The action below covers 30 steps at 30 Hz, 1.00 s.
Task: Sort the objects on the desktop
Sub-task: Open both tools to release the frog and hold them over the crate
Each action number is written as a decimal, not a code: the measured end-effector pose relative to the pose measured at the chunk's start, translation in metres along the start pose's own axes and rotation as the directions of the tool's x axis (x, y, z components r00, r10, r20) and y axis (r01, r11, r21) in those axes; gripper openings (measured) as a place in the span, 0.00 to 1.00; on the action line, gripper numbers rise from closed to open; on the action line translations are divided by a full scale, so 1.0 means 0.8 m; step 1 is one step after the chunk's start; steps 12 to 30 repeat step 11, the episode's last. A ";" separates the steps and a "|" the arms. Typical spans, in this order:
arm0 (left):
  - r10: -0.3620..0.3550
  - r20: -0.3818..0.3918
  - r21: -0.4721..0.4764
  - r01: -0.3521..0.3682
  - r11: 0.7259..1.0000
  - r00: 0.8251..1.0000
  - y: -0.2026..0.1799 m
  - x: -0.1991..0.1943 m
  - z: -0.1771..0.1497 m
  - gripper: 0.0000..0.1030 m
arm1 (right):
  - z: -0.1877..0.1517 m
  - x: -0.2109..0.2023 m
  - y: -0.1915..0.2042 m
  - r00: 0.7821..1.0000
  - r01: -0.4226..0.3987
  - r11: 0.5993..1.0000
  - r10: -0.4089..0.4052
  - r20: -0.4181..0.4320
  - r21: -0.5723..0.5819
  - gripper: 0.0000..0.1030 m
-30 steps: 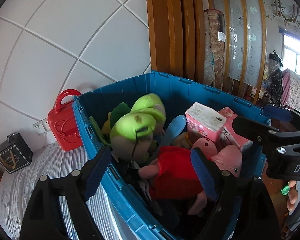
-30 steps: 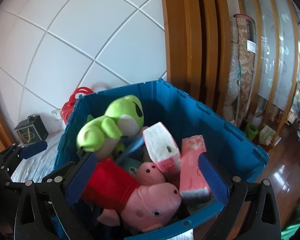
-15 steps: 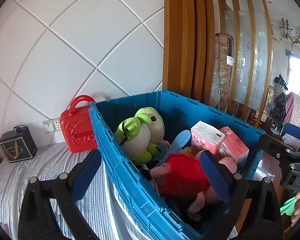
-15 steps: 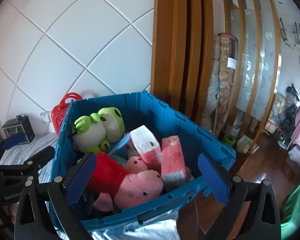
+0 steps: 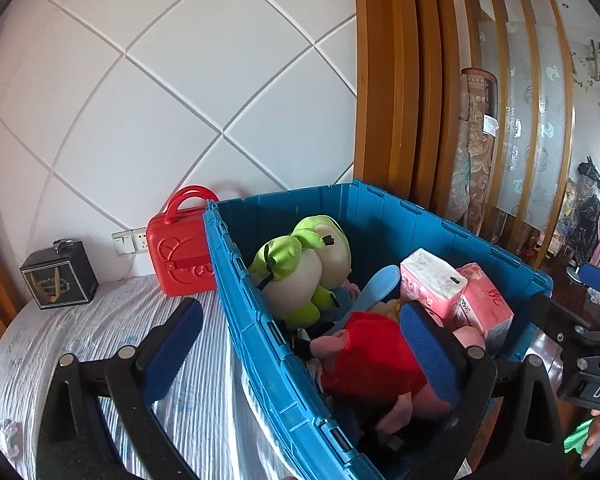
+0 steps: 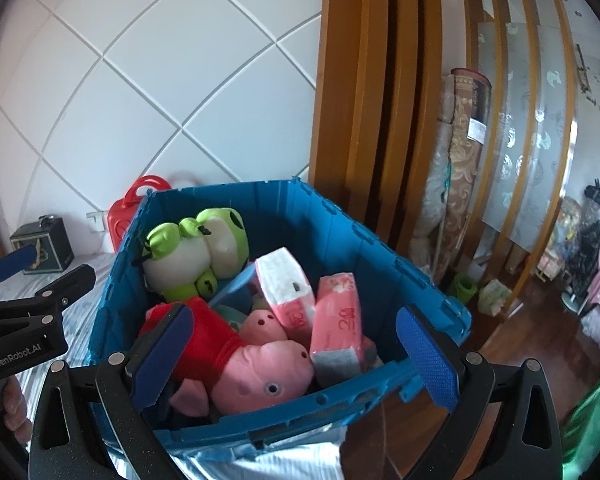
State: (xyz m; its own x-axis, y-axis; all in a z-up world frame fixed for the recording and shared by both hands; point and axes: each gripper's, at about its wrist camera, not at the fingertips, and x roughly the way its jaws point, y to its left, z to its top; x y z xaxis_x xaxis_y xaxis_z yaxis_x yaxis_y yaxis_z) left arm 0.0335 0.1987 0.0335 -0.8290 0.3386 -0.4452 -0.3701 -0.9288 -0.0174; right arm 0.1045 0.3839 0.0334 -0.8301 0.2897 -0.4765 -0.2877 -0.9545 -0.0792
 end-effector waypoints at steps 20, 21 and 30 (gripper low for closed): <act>0.019 -0.002 0.032 -0.019 0.999 1.000 -0.010 -0.009 -0.003 0.97 | -0.002 0.005 -0.008 0.999 -0.035 0.999 0.035 -0.002 0.017 1.00; 0.019 -0.002 0.032 -0.019 0.999 1.000 -0.010 -0.009 -0.003 0.97 | -0.002 0.005 -0.008 0.999 -0.035 0.999 0.035 -0.002 0.017 1.00; 0.019 -0.002 0.032 -0.019 0.999 1.000 -0.010 -0.009 -0.003 0.97 | -0.002 0.005 -0.008 0.999 -0.035 0.999 0.035 -0.002 0.017 1.00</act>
